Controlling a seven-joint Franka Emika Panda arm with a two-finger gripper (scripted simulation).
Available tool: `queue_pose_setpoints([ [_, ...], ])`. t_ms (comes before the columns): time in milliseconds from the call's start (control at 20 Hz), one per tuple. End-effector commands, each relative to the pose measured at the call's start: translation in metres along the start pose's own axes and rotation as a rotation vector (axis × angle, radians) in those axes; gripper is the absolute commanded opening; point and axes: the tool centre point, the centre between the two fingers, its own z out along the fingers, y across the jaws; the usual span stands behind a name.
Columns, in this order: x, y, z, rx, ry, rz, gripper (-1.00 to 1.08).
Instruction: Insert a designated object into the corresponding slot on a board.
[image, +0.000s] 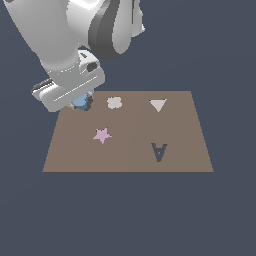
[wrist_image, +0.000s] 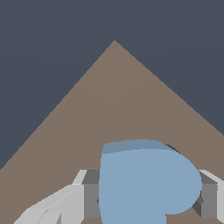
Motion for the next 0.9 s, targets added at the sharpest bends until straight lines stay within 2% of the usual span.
queue_pose_setpoints([
  [0, -0.0013, 0.0036, -0.0004, 0.0, 0.0, 0.044, -1.0],
  [350, -0.0042, 0.0092, -0.0007, 0.0, 0.0, 0.111, -1.0],
  [850, -0.0049, 0.0102, 0.0078, 0.0, 0.0, 0.119, -1.0],
])
